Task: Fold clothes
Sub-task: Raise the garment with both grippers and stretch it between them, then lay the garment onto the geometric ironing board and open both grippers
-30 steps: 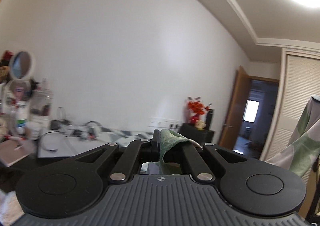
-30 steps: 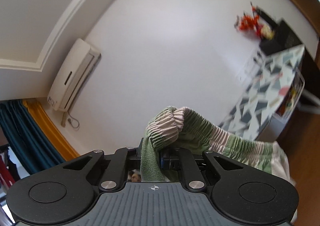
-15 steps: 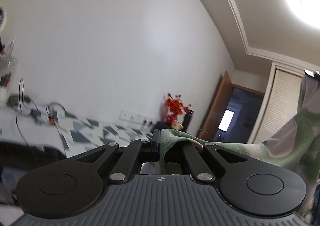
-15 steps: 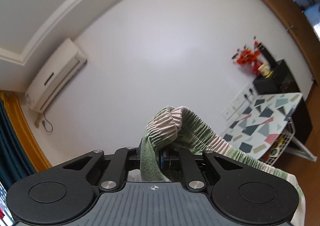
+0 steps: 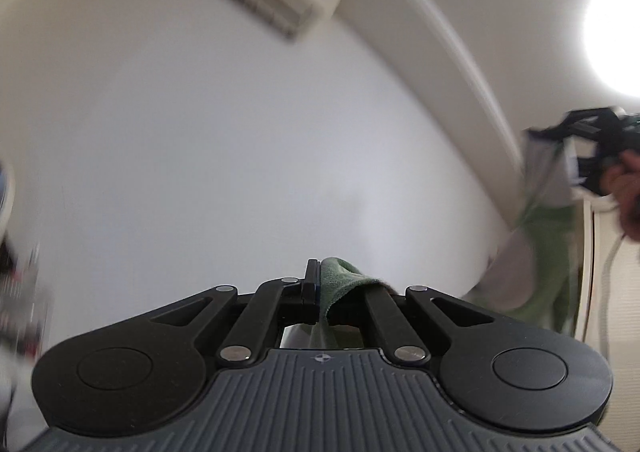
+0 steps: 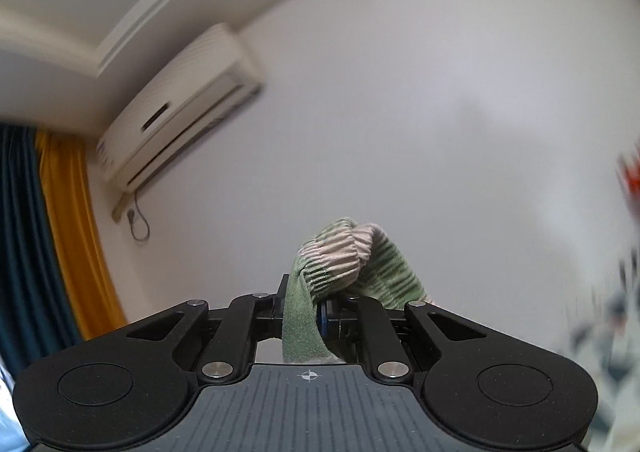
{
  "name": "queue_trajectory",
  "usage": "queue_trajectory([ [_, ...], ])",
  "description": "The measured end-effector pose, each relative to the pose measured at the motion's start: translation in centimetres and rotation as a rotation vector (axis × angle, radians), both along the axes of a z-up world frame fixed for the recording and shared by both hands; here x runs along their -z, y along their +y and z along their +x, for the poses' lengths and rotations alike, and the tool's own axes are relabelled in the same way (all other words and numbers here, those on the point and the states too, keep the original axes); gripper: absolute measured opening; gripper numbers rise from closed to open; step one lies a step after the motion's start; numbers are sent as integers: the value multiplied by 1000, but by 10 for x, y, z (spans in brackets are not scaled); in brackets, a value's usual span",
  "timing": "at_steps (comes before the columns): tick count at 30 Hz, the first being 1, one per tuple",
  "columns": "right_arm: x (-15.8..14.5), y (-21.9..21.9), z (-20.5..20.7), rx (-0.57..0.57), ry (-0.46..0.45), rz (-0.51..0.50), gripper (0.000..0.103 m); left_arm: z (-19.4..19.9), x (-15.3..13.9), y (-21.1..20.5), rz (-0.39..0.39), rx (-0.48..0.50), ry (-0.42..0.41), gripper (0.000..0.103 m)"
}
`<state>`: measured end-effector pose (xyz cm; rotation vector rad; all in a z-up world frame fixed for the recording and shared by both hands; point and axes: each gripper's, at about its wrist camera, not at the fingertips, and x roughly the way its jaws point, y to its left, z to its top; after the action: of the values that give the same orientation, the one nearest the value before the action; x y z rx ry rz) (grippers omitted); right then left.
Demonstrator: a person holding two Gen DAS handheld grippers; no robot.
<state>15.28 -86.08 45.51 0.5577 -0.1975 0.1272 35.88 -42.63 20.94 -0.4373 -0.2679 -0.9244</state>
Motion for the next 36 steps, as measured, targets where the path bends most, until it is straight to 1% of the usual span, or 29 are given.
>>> queue_trajectory([
  [1, -11, 0, 12, -5, -25, -12, 11, -1, -21, 5, -20, -33, -72, 1],
  [4, -45, 1, 49, -19, -100, -47, 11, -8, -67, 22, -49, -115, -192, 1],
  [7, -79, 3, 86, -33, -174, -83, 11, -14, -84, 33, -75, -159, -210, 1],
  [9, -101, 3, 111, -42, -224, -106, 11, -15, -82, 29, -71, -190, -210, 1],
  [11, -124, 4, 136, -52, -274, -130, 11, -9, -75, 15, -41, -215, -191, 1],
  [12, -124, -5, 151, -49, -257, -133, 11, 4, -68, -4, -10, -221, -162, 1],
  [14, -104, -38, 189, -39, -145, -122, 11, 35, -54, -45, 56, -233, -100, 1],
  [16, -76, -77, 236, -41, 4, -98, 11, 67, -35, -92, 120, -245, -15, 1],
  [18, -46, -116, 283, -42, 153, -70, 11, 96, -20, -129, 161, -273, 76, 1],
  [19, -31, -138, 307, -40, 207, -53, 11, 111, -13, -150, 174, -286, 117, 1],
  [20, -16, -160, 329, -37, 245, -36, 11, 126, -7, -174, 185, -304, 144, 1],
  [23, 27, -229, 396, -25, 352, 6, 10, 173, 5, -250, 231, -403, 172, 1],
  [26, 47, -299, 470, -8, 437, 51, 10, 219, 9, -325, 273, -526, 187, 1],
  [27, 48, -324, 492, 7, 467, 72, 10, 234, 6, -346, 259, -556, 210, 1],
  [28, 49, -347, 511, 25, 493, 93, 10, 251, 2, -363, 217, -567, 250, 1],
  [30, 45, -390, 543, 53, 519, 135, 10, 267, -5, -389, 175, -585, 253, 1],
  [31, 41, -408, 557, 49, 506, 160, 10, 275, -9, -403, 156, -594, 251, 1],
  [32, 37, -425, 567, 31, 473, 190, 10, 282, -13, -416, 137, -602, 249, 1],
  [33, 34, -441, 573, 0, 417, 216, 10, 290, -16, -429, 118, -611, 246, 1],
  [34, 33, -453, 577, -22, 372, 215, 10, 297, -20, -442, 99, -620, 244, 1],
  [36, 34, -473, 582, -49, 308, 178, 10, 298, -17, -469, 131, -613, 222, 1],
])
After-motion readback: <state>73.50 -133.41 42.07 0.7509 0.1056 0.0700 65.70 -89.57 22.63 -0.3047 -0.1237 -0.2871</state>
